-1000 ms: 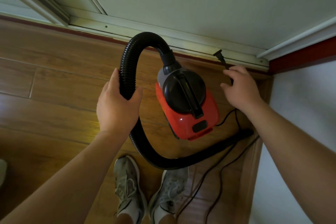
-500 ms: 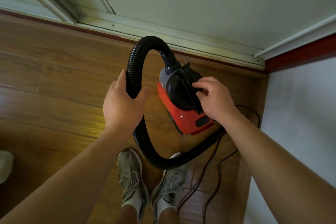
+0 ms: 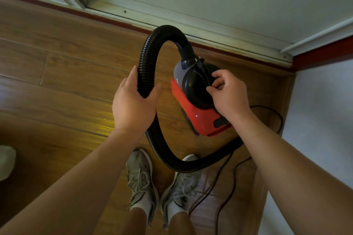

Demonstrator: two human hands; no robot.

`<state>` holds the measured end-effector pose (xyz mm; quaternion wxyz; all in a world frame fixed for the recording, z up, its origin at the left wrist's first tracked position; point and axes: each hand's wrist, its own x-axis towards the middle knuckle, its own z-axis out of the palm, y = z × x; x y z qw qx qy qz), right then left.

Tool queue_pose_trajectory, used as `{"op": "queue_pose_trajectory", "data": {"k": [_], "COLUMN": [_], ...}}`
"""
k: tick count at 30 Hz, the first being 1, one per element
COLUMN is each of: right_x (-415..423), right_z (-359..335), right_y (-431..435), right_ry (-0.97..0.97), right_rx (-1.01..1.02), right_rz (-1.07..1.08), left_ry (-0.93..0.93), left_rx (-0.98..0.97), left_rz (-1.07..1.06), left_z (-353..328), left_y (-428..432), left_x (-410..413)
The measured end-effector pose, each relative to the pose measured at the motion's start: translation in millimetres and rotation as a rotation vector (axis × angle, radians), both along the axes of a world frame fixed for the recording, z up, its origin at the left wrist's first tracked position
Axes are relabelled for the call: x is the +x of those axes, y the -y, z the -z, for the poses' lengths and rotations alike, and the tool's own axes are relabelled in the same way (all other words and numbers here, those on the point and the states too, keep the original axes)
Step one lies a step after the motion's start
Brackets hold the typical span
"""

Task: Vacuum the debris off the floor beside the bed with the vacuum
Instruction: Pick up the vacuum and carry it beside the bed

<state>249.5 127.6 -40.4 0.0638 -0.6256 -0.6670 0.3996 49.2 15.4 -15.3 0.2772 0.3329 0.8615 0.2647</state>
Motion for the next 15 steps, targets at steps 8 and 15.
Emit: {"op": "queue_pose_trajectory", "data": {"k": [8,15], "right_x": [4.0,12.7], "right_z": [4.8,11.4], "right_y": [-11.5,-24.1], "right_ry": [0.017,-0.134], "right_rx": [-0.117,-0.339], "right_rz": [0.041,0.099], "left_ry": [0.024,0.131], "left_rx": [0.003,0.047], "left_rz": [-0.015,-0.11], "left_z": [0.3,3.4], "left_y": [0.7,2.9], "left_x": [-4.6,-1.4]}}
